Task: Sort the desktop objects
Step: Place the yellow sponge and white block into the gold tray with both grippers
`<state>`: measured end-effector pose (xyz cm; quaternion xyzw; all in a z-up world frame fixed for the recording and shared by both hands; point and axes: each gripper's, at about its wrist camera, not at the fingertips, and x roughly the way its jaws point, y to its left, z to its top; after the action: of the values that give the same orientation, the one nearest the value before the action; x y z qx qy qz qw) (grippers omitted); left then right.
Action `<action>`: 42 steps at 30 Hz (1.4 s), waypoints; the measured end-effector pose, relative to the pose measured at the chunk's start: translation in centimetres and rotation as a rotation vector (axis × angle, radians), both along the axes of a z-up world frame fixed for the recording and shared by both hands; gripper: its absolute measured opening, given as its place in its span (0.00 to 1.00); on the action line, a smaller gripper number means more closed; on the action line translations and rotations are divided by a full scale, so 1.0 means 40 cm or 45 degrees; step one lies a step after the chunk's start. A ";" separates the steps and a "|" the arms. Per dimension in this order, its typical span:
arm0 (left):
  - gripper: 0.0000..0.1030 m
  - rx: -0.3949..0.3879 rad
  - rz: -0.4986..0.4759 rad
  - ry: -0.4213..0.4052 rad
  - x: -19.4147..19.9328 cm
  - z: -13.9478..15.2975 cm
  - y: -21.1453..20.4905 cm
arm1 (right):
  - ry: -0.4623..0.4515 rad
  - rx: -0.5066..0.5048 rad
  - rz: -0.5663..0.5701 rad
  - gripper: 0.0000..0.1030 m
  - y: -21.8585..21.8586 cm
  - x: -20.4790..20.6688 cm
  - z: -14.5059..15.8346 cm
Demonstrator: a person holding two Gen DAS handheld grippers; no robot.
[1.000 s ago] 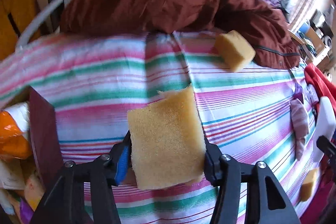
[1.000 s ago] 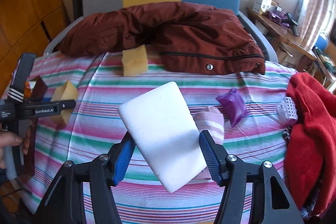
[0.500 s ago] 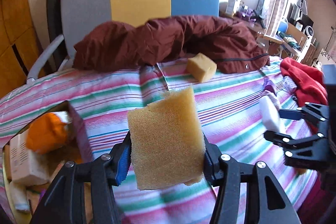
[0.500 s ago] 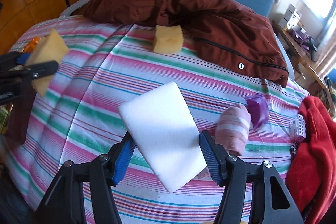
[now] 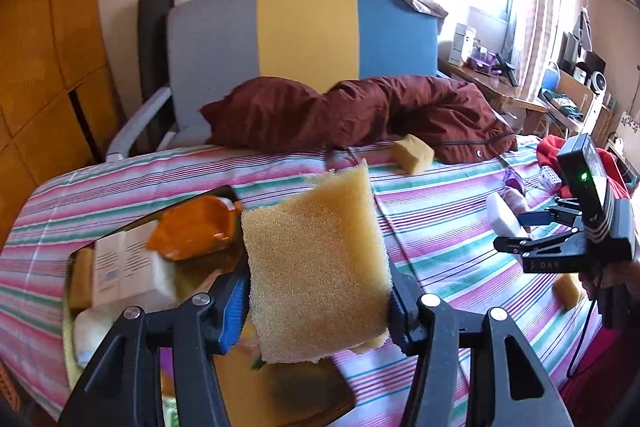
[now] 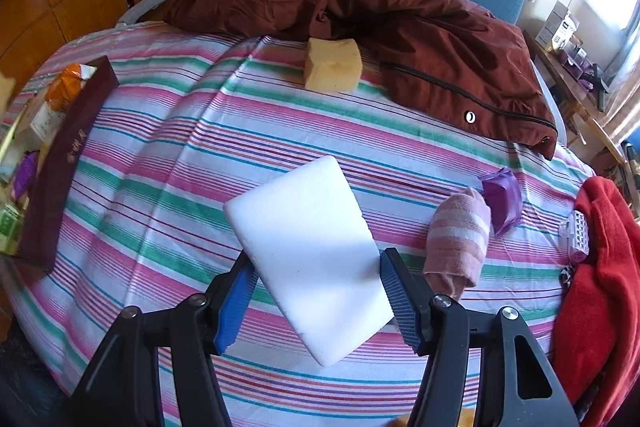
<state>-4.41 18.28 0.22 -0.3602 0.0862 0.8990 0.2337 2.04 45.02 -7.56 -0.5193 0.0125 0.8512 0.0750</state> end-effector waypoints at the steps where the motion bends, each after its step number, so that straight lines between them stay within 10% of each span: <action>1: 0.56 0.003 0.011 -0.001 0.001 0.000 -0.015 | 0.004 -0.012 0.003 0.61 -0.012 -0.001 0.006; 29: 0.56 0.071 0.373 -0.075 -0.037 -0.086 -0.395 | 0.154 -0.473 0.334 0.62 -0.554 -0.098 0.138; 42: 0.84 0.302 0.372 -0.237 -0.076 -0.119 -0.499 | 0.114 -0.659 0.330 0.76 -0.613 -0.136 0.096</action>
<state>-7.44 -1.68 -4.55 -0.4203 -0.0953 0.8901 0.1487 -3.39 20.50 -3.72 -0.4804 0.1661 0.8443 -0.1697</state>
